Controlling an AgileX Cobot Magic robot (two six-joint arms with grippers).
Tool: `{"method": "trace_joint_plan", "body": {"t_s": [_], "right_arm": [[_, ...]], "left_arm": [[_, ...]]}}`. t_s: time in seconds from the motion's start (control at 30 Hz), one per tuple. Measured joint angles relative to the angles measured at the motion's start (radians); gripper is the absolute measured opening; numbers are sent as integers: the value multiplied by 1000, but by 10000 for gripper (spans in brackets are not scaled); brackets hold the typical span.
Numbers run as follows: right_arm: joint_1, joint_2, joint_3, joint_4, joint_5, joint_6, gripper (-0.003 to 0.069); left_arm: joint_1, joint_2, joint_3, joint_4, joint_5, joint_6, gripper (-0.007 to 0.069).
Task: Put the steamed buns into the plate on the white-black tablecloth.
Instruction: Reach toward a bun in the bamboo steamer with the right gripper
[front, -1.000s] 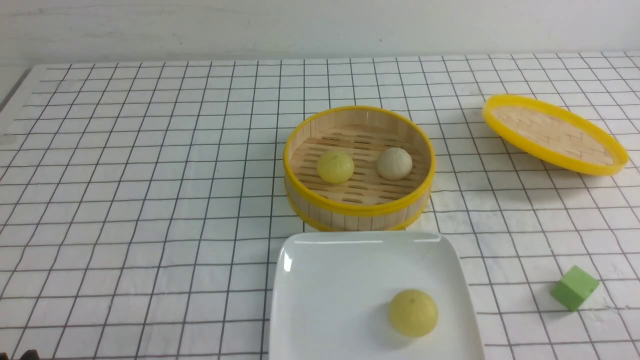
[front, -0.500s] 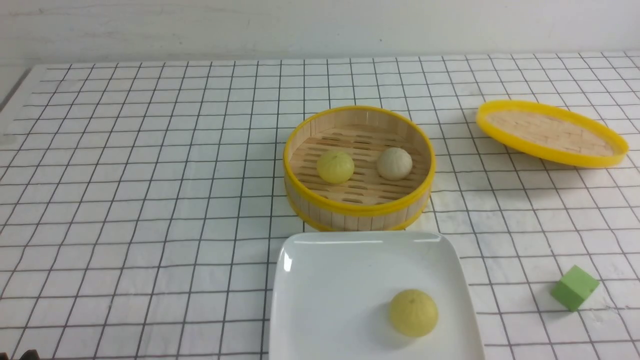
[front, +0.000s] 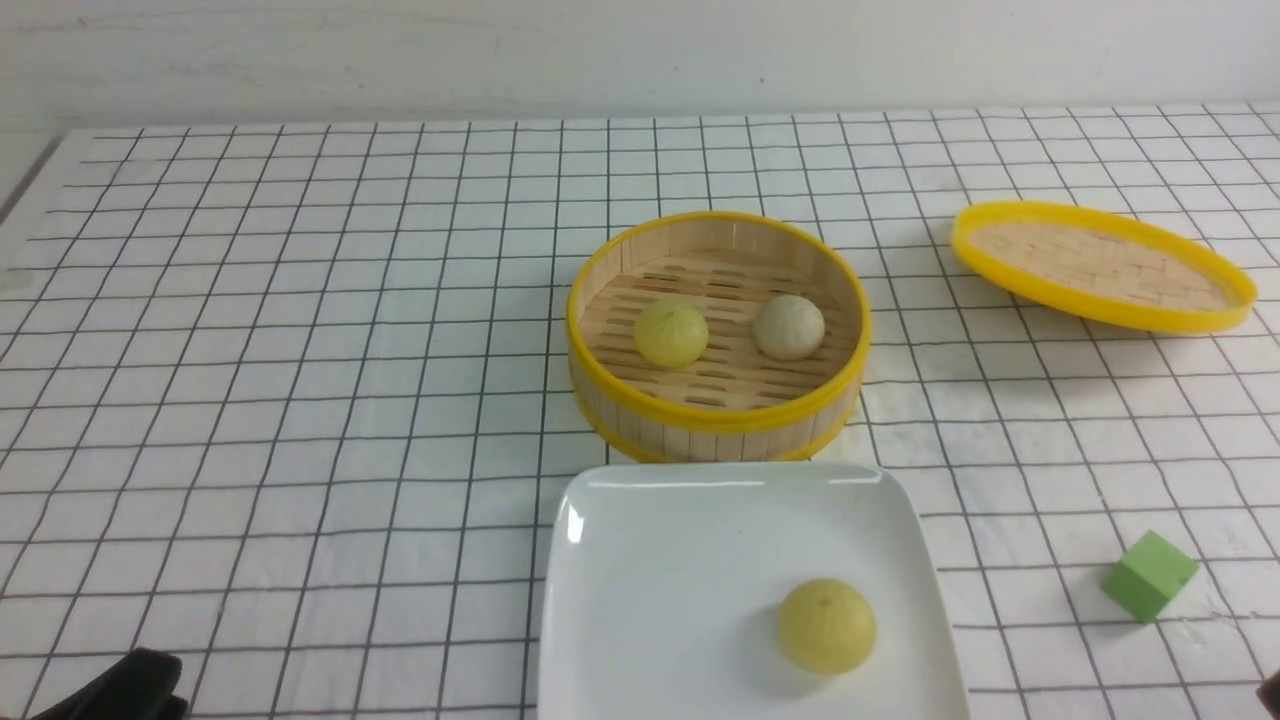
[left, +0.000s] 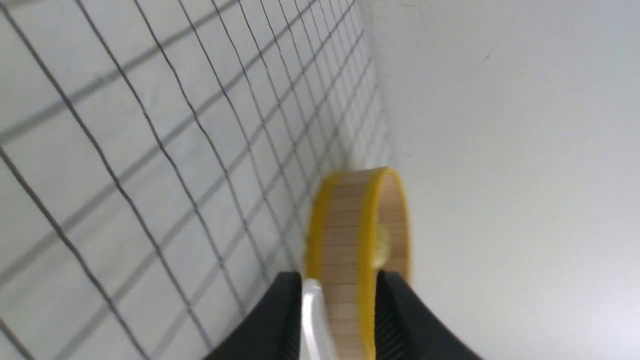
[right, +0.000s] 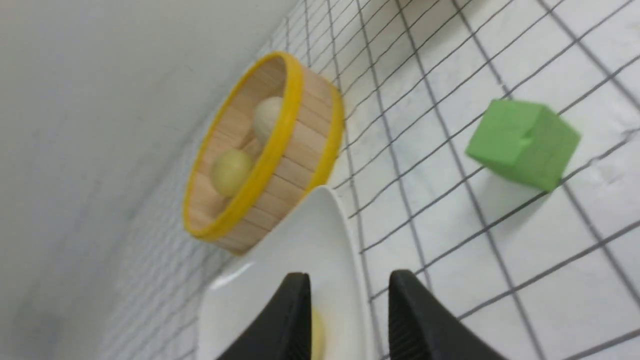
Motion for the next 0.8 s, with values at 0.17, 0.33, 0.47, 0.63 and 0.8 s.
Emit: {"method": "trace_joint_plan", "body": {"t_s": [0.17, 0.33, 0.47, 0.63, 0.8], "right_arm": [[0, 0, 0, 67, -30, 12, 239], [0, 0, -74, 80, -103, -28, 237], [0, 56, -228, 4, -127, -151, 182], [0, 356, -456, -221, 52, -296, -6], [0, 687, -571, -309, 337, -314, -14]], "left_arm": [[0, 0, 0, -62, -57, -44, 241], [0, 0, -82, -59, -93, 112, 237], [0, 14, -239, -31, -40, 313, 188], [0, 297, -396, 74, 217, 512, 20], [0, 608, -453, 132, 484, 615, 2]]}}
